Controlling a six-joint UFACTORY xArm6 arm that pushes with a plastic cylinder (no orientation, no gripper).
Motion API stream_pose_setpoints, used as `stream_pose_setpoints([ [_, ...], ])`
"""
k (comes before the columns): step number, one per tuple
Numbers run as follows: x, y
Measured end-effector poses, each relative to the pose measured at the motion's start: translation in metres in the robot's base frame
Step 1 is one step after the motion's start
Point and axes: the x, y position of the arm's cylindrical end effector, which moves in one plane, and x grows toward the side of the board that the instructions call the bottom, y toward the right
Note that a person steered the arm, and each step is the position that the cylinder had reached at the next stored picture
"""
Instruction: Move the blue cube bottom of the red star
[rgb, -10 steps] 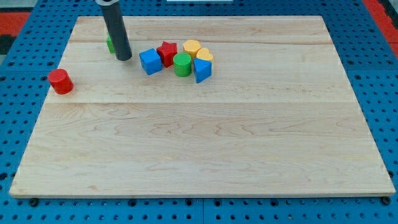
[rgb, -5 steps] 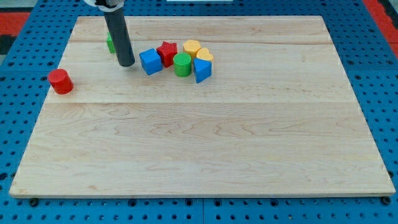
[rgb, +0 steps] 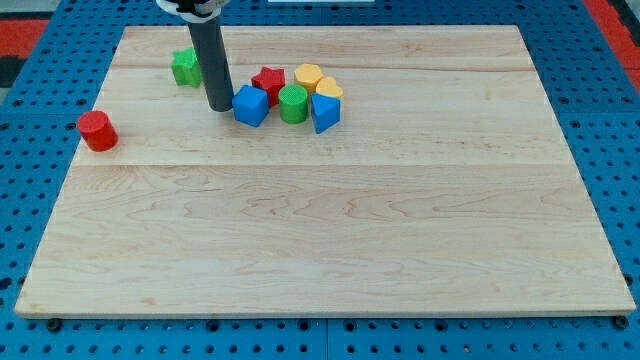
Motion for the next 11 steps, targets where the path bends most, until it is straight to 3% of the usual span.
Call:
stream_pose_setpoints([
  [2,0.027,0.001],
  [4,0.016,-0.016],
  [11,0.007,0.019],
])
